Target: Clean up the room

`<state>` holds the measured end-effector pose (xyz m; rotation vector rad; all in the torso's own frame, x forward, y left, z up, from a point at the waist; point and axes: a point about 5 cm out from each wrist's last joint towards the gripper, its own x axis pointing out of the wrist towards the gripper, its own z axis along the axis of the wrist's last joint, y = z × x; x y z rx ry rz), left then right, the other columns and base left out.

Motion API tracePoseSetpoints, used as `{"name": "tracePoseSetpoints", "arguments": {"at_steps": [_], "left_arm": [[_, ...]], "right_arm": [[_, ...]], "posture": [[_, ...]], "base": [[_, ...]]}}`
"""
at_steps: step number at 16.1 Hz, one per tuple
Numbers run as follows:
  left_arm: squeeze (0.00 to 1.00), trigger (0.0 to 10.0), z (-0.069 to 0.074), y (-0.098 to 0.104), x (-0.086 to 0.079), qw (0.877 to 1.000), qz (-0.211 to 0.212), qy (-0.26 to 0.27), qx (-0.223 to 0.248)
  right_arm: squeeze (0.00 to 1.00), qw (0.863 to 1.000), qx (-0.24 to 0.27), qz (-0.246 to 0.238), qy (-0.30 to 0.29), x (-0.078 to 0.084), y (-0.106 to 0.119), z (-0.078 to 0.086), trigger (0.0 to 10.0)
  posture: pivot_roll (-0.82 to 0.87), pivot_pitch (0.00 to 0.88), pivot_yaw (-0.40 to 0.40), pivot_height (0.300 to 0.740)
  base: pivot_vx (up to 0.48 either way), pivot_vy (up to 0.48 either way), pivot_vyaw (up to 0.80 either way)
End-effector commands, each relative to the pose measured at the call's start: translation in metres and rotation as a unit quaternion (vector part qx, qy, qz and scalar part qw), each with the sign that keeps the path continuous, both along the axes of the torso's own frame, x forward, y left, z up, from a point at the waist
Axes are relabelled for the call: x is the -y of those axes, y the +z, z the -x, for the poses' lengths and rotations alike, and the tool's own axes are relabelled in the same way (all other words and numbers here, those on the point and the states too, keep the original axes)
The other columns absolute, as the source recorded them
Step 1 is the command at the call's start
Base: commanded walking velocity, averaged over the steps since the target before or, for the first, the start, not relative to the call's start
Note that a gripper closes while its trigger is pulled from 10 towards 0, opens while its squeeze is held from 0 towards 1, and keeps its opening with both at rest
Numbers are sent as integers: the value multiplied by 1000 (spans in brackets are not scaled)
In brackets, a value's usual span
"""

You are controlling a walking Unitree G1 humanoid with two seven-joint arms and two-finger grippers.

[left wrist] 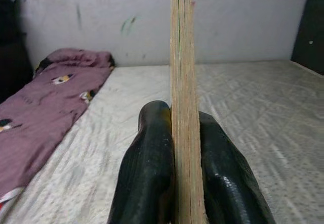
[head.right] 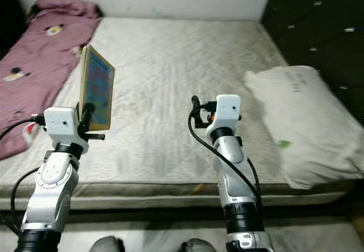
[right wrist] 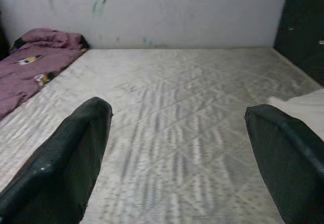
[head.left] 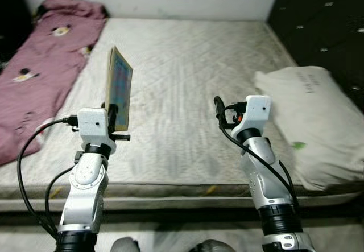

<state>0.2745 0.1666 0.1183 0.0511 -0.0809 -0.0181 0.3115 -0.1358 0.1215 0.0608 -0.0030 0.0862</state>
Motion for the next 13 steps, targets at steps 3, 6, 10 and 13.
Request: {"name": "tracePoseSetpoints", "arguments": {"at_steps": [3, 6, 10, 13], "left_arm": [[0, 10000, -4, 10, 5, 1000, 1, -10, 24], [0, 10000, -4, 10, 5, 1000, 3, -11, 24], [0, 10000, -4, 9, 5, 1000, 9, -10, 23], [0, 10000, -5, 11, 4, 999, 16, -7, 32]], "right_arm": [[0, 1000, 4, 2, 3, 0, 3, -2, 10000], [0, 1000, 4, 3, 2, 0, 4, -2, 10000], [0, 1000, 2, 2, -3, 2, 3, -2, 10000], [0, 1000, 2, 3, -5, 3, 3, -1, 10000]], "posture": [[-81, 0, -26, 740], [-85, 0, -26, 740], [-85, 0, -26, 740], [-86, 0, -25, 740]], "base": [[0, -439, 0], [0, -442, 0], [0, -220, 0], [0, 0, 0]]}}
